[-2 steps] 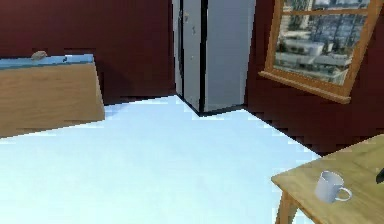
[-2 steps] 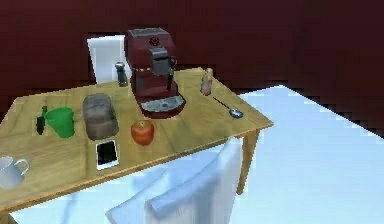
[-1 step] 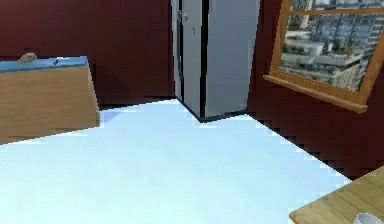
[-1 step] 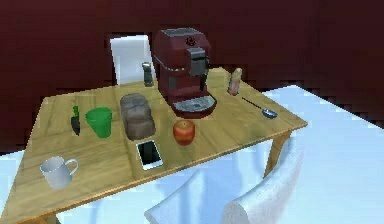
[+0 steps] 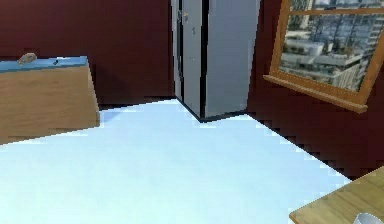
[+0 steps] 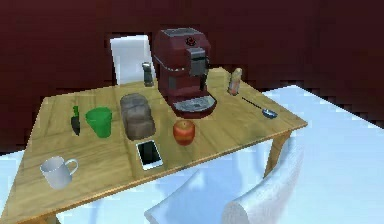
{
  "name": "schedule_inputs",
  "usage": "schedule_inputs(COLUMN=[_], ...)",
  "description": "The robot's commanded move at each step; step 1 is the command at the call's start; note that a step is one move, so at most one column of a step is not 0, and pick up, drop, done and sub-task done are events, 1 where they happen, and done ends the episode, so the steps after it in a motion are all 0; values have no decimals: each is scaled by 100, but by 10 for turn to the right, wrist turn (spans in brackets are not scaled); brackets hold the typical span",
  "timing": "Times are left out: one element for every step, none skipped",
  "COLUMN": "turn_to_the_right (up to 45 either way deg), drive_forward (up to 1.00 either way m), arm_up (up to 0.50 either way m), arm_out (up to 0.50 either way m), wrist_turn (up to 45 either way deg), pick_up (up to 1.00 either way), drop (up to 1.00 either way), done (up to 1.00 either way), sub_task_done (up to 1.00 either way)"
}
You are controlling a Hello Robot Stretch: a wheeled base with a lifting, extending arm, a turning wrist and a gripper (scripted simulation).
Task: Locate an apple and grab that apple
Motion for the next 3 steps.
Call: schedule_inputs(turn_to_the_right=[0, 0, 0], drive_forward=[0, 0, 0], arm_up=[38, 0, 0], arm_out=[0, 42, 0], wrist_turn=[0, 0, 450], pick_up=[0, 0, 0], drop=[0, 0, 0], done=[0, 0, 0], sub_task_done=[0, 0, 0])
